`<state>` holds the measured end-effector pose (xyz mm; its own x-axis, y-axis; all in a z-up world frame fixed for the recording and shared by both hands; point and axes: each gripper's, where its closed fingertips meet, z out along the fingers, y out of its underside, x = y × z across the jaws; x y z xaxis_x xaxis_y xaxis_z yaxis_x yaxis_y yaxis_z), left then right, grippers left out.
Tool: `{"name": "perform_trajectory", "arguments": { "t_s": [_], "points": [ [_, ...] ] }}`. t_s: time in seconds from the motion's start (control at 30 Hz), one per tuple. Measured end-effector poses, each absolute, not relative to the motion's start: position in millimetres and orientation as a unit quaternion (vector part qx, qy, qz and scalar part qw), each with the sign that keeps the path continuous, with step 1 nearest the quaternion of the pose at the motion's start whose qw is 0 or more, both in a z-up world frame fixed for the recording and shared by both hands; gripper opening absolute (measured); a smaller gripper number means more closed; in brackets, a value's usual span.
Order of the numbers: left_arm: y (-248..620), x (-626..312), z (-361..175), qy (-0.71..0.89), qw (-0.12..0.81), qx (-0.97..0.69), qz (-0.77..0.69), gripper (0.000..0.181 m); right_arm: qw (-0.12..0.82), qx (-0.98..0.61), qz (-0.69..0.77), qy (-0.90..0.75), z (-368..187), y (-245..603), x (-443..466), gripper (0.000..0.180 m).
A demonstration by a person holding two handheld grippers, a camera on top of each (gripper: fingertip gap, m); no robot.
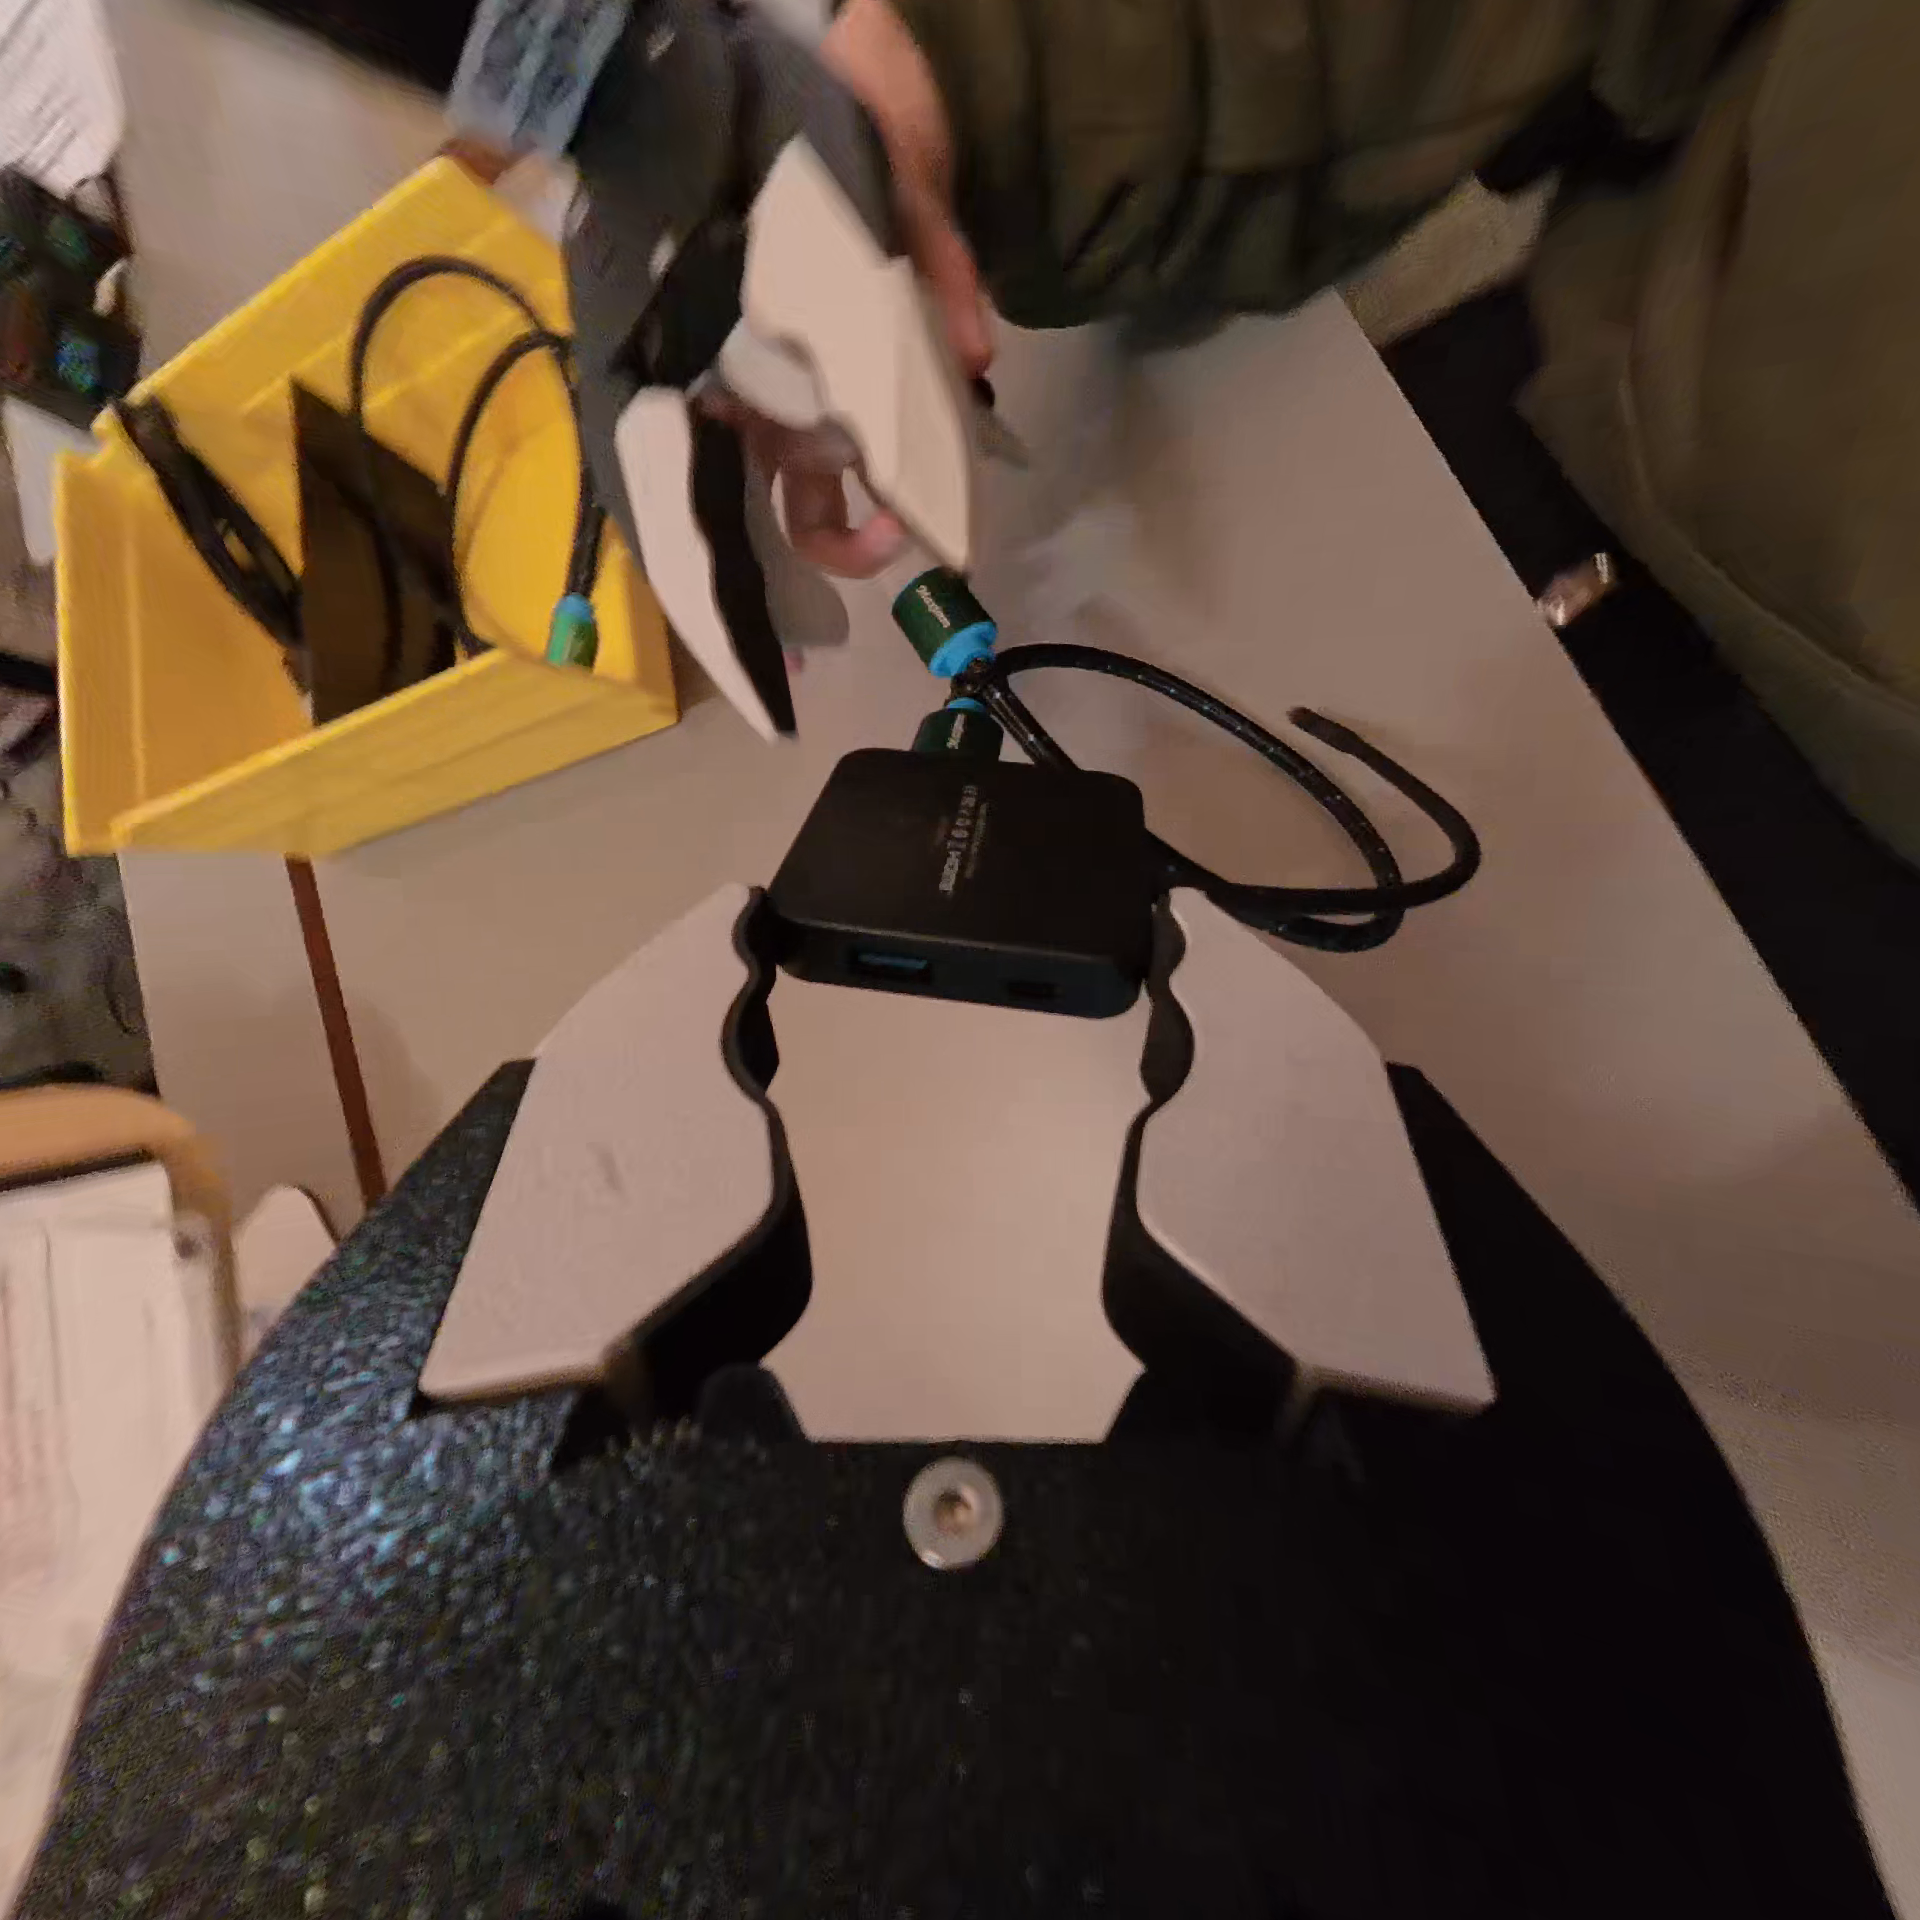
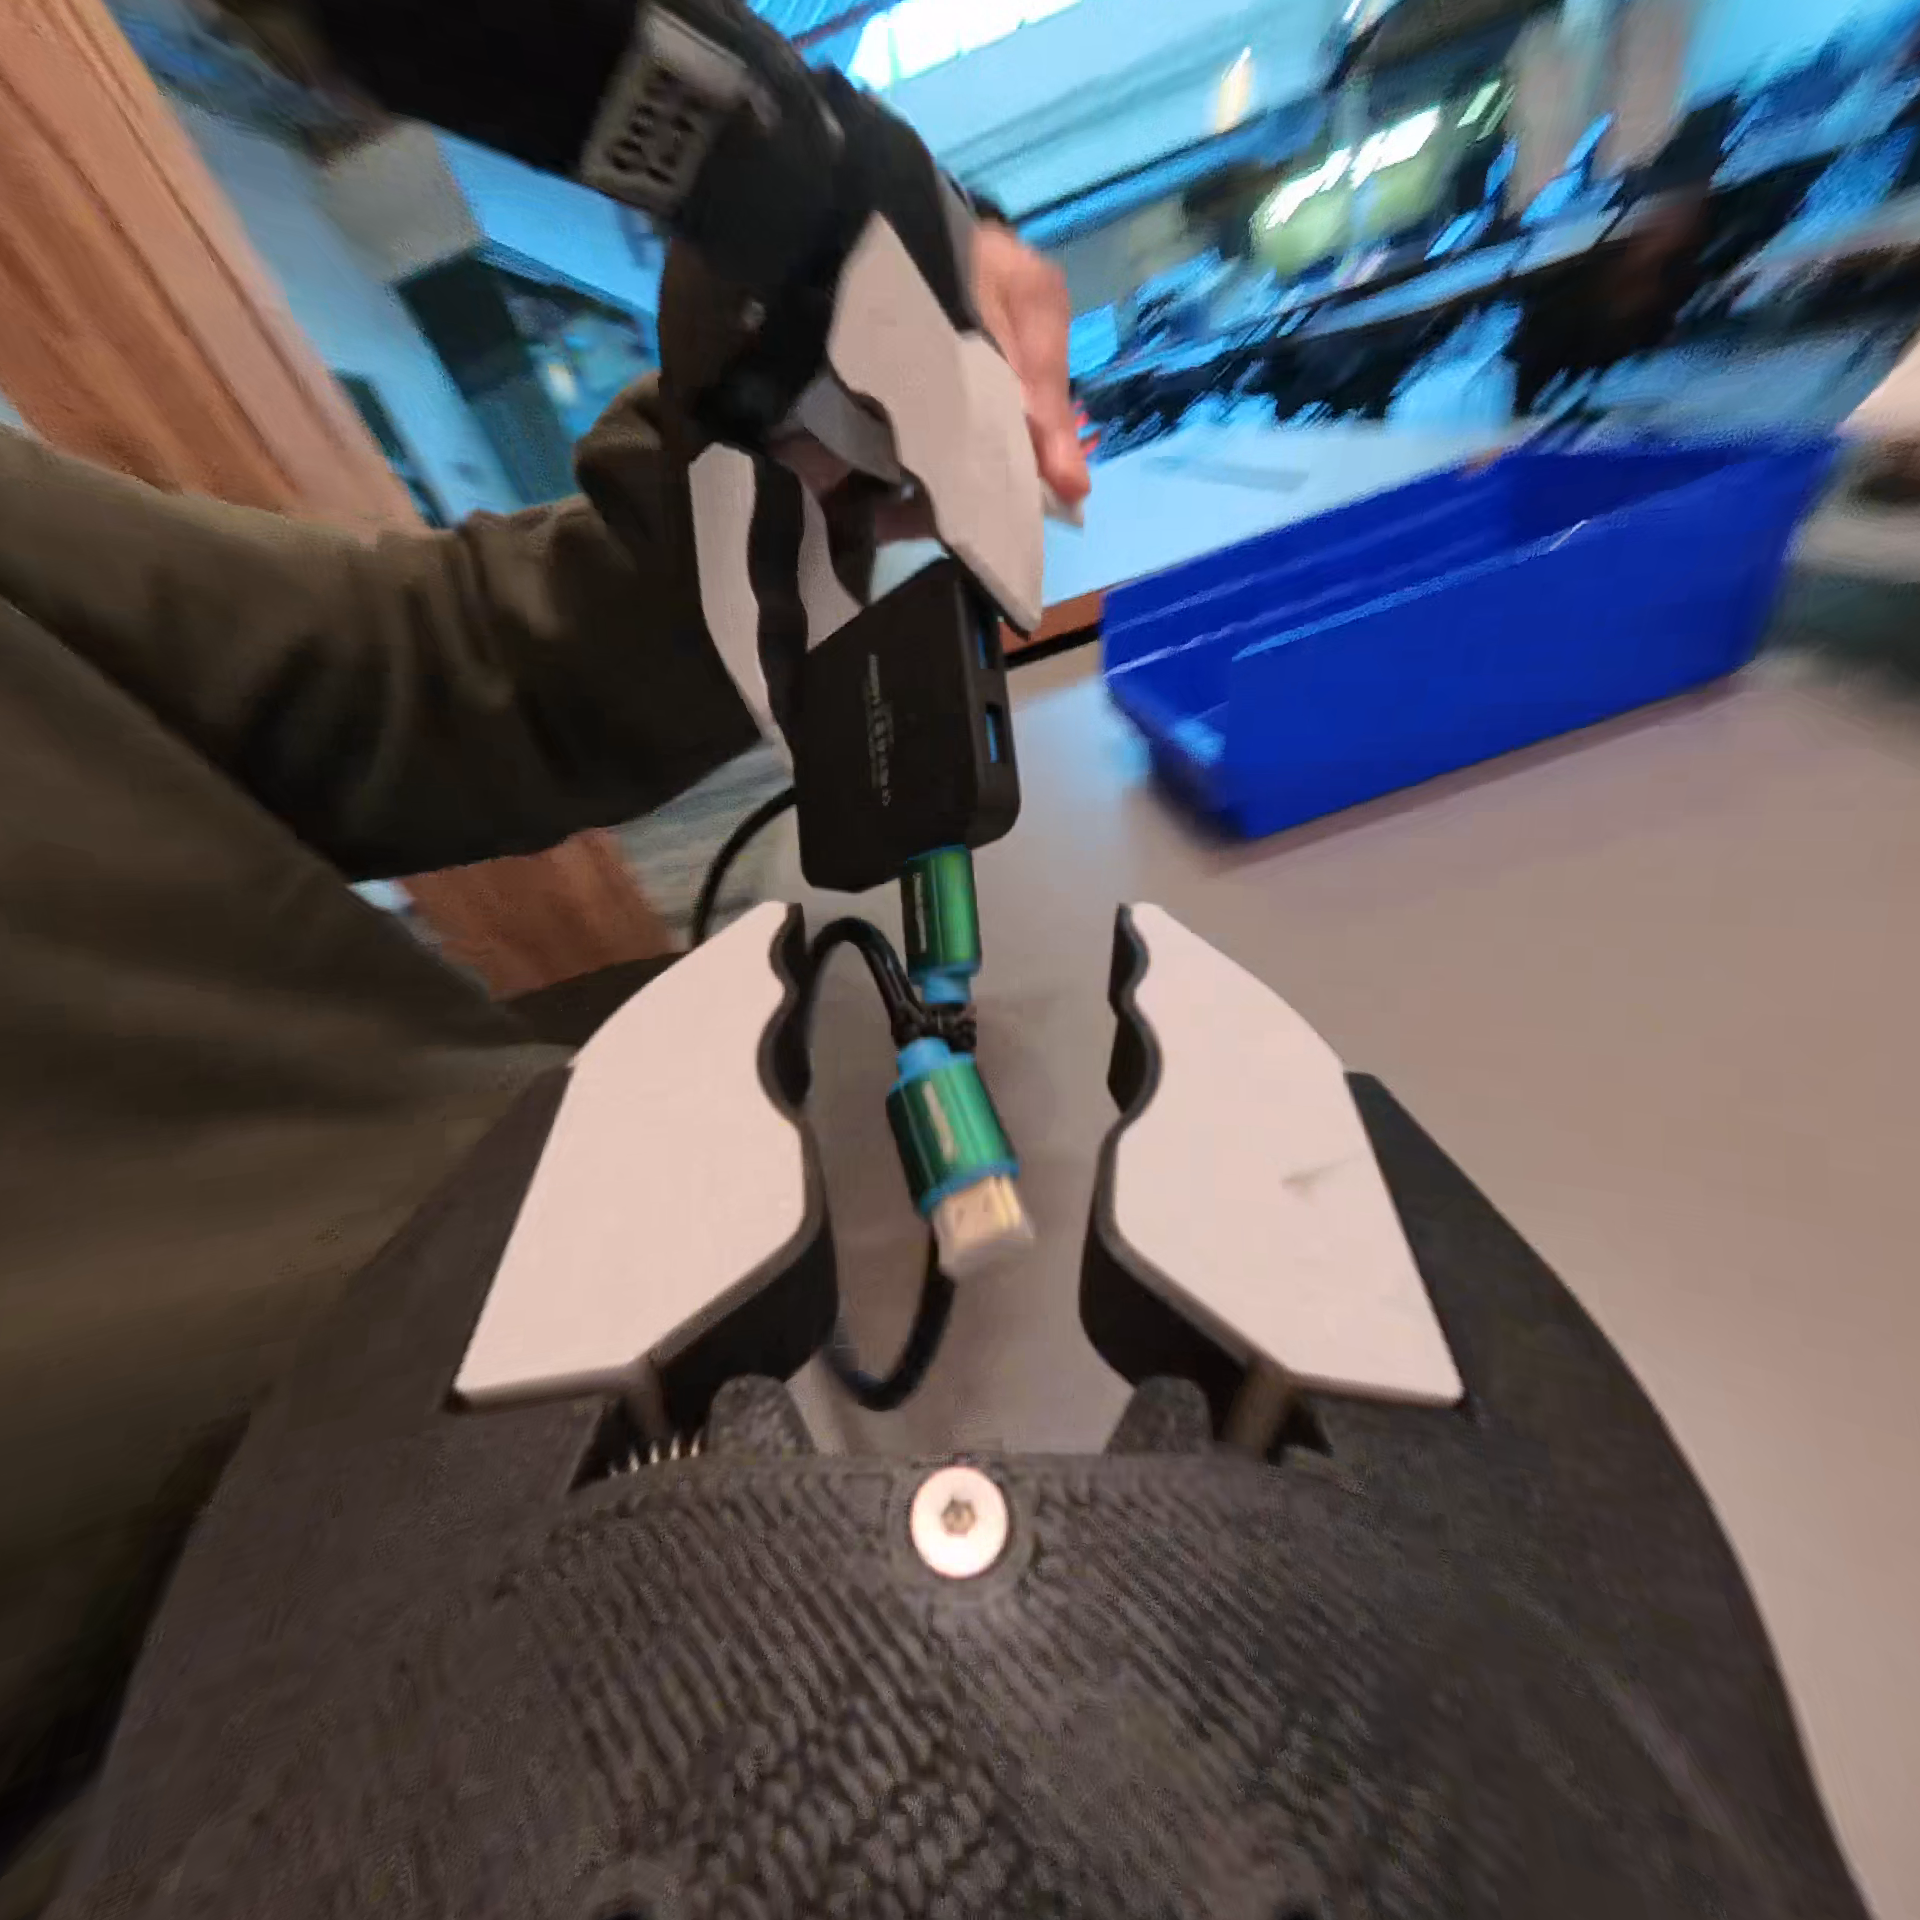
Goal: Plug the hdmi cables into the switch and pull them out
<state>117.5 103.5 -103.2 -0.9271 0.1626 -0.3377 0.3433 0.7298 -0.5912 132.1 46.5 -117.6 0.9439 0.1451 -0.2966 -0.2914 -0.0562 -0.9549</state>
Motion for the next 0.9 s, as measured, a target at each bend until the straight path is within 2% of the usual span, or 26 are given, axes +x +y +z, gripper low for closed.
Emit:
{"name": "perform_trajectory", "arguments": {
  "t_s": [0.13, 0.17, 0.33, 0.47, 0.53, 0.7, 0.9],
  "points": [
    [116.0, 128.6, -94.5, 0.881, 0.11, 0.002, -0.46, 0.068, 0.709, -0.699, -0.091, 0.01, -95.4, 26.8, 155.5, 0.057],
    [117.4, 130.5, -94.5, 0.866, 0.101, -0.031, -0.488, 0.068, 0.71, -0.697, -0.1, 0.006, -90.6, 27.3, 153.7, 0.055],
    [124.6, 137.8, -95.0, 0.784, 0.105, -0.13, -0.598, 0.068, 0.696, -0.705, -0.135, 0.007, -94.4, 41.4, 155.7, 0.071],
    [125.3, 129.8, -99.4, 0.738, 0.105, -0.142, -0.651, 0.068, 0.722, -0.684, -0.098, 0.035, -97.4, 40.5, 161.3, 0.065],
    [125.7, 126.7, -101.8, 0.721, 0.109, -0.148, -0.668, 0.068, 0.726, -0.679, -0.094, 0.045, -97.4, 34.7, 165.8, 0.068],
    [125.4, 124.0, -119.3, 0.715, 0.127, -0.158, -0.669, 0.068, 0.716, -0.679, -0.159, 0.027, -68.1, 23.7, 159.1, 0.061],
    [113.5, 108.1, -129.5, 0.728, 0.134, -0.114, -0.663, 0.068, 0.63, -0.761, -0.137, -0.067, -117.8, 59.1, 136.2, 0.059]
  ]
}}
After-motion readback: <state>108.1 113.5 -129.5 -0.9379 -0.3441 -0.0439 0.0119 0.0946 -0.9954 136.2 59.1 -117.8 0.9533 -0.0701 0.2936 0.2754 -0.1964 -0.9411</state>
